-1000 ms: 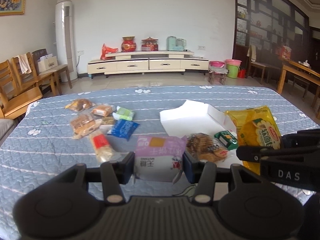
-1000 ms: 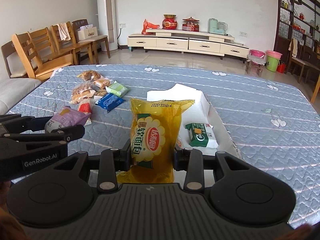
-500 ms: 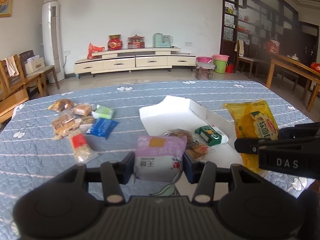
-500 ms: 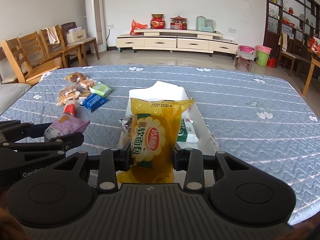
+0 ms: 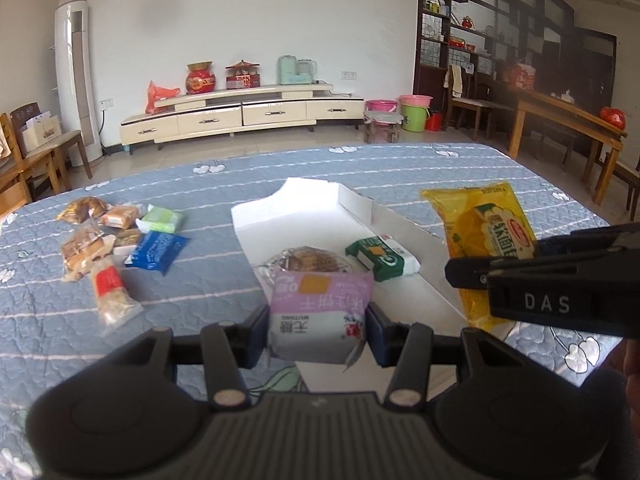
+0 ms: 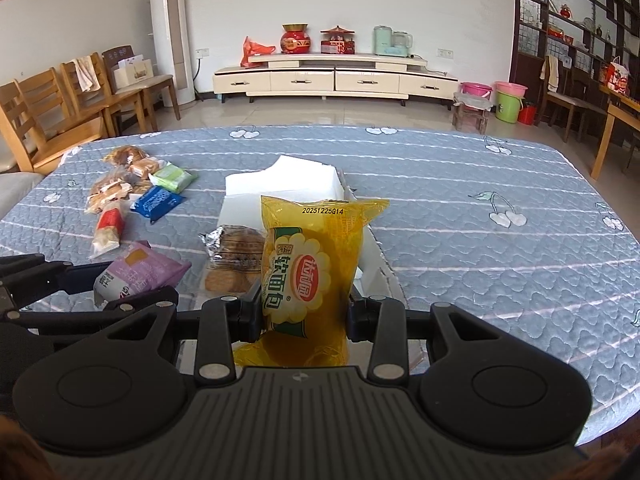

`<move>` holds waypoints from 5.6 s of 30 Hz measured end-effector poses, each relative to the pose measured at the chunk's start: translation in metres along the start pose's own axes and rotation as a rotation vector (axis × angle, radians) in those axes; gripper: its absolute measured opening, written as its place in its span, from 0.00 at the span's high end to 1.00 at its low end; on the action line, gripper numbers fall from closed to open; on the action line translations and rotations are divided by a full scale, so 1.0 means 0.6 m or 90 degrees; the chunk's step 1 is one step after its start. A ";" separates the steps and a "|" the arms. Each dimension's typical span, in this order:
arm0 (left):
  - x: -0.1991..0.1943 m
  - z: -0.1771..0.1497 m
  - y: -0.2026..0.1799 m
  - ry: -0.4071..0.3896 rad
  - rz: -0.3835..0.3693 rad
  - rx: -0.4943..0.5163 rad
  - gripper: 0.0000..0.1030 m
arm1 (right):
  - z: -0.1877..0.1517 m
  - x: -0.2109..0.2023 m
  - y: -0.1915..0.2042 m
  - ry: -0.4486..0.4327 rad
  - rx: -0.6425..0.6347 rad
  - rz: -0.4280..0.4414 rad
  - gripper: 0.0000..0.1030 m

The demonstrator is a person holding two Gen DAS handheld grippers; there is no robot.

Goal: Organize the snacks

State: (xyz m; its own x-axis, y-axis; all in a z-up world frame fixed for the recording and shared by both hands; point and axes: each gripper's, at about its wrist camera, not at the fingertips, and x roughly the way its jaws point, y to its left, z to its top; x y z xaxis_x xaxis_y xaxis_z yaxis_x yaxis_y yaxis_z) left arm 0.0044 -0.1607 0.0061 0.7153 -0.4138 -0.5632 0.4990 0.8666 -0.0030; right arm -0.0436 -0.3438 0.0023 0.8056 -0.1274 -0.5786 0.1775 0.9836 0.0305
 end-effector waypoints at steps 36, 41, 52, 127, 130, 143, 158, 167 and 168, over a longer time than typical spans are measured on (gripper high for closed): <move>0.063 -0.003 -0.055 0.050 -0.059 0.028 0.52 | 0.006 0.045 -0.027 0.010 0.005 -0.025 0.23; 0.066 -0.001 -0.067 0.048 -0.100 0.040 0.37 | 0.012 0.030 -0.035 -0.022 0.019 -0.058 0.15; 0.026 0.017 -0.029 0.011 -0.033 0.012 0.10 | 0.022 0.009 -0.018 -0.052 0.012 -0.061 0.10; 0.103 0.006 0.303 0.042 0.246 -0.214 0.05 | 0.062 0.140 0.241 0.006 -0.101 0.072 0.00; 0.140 0.015 0.311 0.061 0.249 -0.223 0.05 | 0.065 0.153 0.237 0.011 -0.096 0.069 0.00; 0.192 0.006 0.344 0.093 0.238 -0.205 0.66 | 0.106 0.238 0.248 0.033 -0.100 0.091 0.00; 0.114 -0.027 0.412 0.064 0.255 -0.213 0.66 | 0.164 0.392 0.355 0.099 -0.352 0.197 0.00; 0.107 -0.025 0.415 0.055 0.256 -0.219 0.66 | 0.166 0.413 0.356 0.155 -0.314 0.221 0.43; 0.104 -0.024 0.414 0.053 0.257 -0.219 0.66 | 0.162 0.406 0.357 0.153 -0.310 0.209 0.44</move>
State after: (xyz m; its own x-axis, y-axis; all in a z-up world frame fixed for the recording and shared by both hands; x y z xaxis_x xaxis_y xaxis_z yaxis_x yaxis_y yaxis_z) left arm 0.1659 0.0324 -0.0418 0.7687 -0.0173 -0.6394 -0.0072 0.9993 -0.0356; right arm 0.2456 -0.1769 -0.0527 0.6144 0.1674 -0.7711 -0.3802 0.9191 -0.1034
